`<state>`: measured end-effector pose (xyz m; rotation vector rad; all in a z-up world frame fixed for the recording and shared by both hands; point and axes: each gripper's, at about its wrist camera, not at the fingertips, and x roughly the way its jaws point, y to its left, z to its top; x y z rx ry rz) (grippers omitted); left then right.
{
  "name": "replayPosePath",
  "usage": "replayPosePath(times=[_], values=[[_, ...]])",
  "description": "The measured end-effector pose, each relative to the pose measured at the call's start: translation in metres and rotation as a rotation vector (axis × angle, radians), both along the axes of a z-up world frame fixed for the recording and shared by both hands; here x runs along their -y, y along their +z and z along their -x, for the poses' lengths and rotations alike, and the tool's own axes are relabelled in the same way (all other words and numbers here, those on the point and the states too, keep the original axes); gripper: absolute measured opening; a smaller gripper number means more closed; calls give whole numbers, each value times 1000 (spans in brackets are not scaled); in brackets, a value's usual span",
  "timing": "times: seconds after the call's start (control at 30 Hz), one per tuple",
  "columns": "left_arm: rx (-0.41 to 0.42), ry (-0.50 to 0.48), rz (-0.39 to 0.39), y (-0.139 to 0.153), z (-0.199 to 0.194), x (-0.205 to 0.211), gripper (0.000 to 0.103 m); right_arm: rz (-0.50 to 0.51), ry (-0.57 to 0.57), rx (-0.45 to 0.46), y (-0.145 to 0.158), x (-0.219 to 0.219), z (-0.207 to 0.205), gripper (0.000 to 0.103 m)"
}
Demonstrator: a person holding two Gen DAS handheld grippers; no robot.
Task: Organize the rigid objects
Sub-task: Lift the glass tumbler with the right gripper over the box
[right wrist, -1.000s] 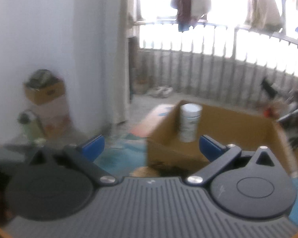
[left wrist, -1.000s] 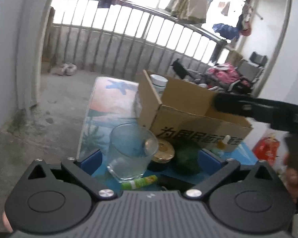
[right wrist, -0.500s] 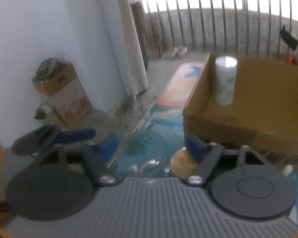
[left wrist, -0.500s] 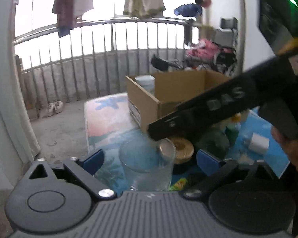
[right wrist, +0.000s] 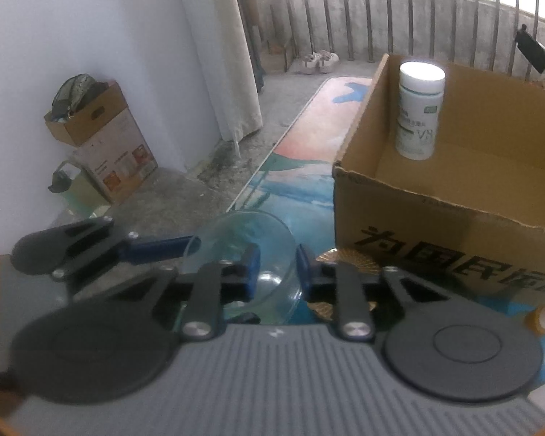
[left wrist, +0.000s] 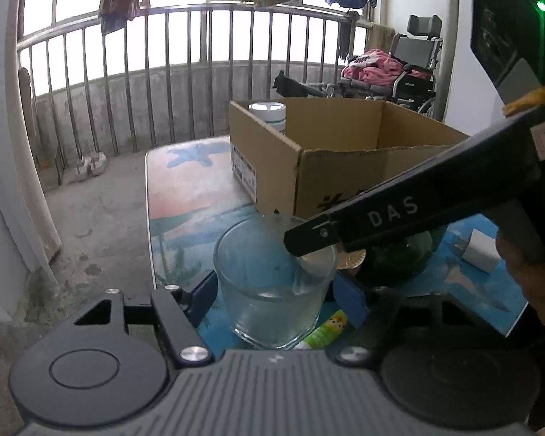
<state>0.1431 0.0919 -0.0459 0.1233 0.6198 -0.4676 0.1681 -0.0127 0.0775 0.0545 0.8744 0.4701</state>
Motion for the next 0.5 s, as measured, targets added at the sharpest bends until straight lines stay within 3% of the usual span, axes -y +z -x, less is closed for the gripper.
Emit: replayPosePath(times=[0.33, 0.5], values=[[-41, -1, 23, -9, -15, 1, 80, -2, -2, -34, -12, 0, -12, 13], [-63, -8, 53, -12, -17, 0, 74, -2, -1, -33, -14, -1, -12, 13]])
